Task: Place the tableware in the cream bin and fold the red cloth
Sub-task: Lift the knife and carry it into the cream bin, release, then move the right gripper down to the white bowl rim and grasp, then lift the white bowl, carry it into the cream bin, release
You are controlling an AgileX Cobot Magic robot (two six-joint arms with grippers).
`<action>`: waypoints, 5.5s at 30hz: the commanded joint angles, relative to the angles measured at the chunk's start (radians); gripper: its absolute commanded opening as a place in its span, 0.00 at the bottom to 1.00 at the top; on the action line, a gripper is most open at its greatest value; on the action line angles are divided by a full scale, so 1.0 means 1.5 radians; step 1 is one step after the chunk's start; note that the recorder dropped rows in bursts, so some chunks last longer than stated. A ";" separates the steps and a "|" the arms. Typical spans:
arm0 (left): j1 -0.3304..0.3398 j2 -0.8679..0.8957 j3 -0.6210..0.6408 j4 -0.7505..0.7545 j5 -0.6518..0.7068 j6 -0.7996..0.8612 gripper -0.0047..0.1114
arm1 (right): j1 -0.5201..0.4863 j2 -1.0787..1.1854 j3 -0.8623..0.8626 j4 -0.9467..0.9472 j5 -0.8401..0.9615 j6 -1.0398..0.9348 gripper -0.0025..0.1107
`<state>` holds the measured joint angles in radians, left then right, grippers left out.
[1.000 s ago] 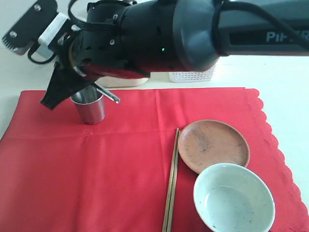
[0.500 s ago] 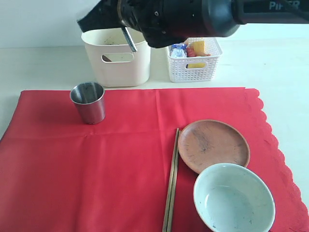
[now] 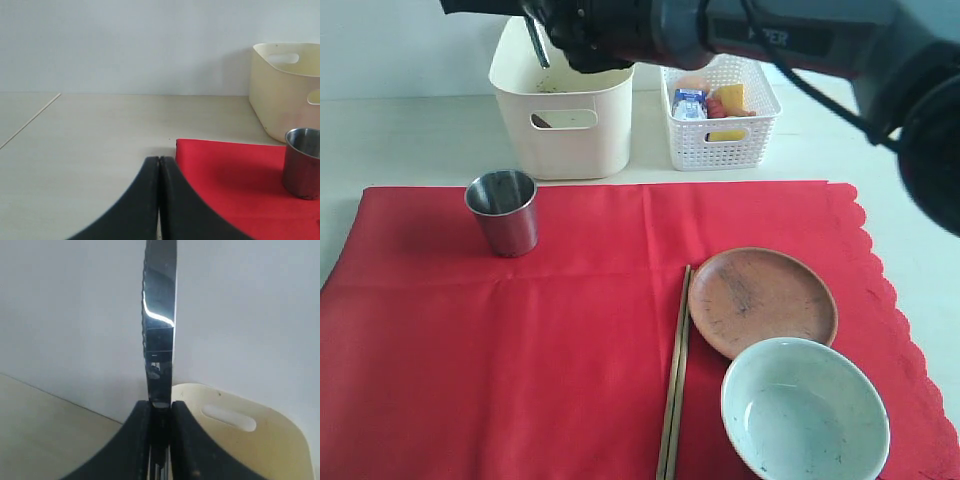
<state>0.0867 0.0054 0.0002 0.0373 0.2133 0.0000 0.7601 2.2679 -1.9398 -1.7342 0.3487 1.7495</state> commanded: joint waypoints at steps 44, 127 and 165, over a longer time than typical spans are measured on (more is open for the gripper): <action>0.001 -0.004 0.000 -0.005 -0.002 0.000 0.04 | 0.013 -0.152 -0.036 0.840 0.582 -1.013 0.02; 0.001 -0.004 0.000 -0.005 -0.002 0.000 0.04 | -0.096 -0.394 0.562 1.117 0.582 -1.409 0.02; 0.001 -0.004 0.000 -0.005 -0.002 0.000 0.04 | -0.167 -0.244 0.418 1.191 -0.438 -1.129 0.02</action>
<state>0.0867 0.0054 0.0002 0.0373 0.2133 0.0000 0.5123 1.8767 -1.3042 0.0317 -0.1996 0.0410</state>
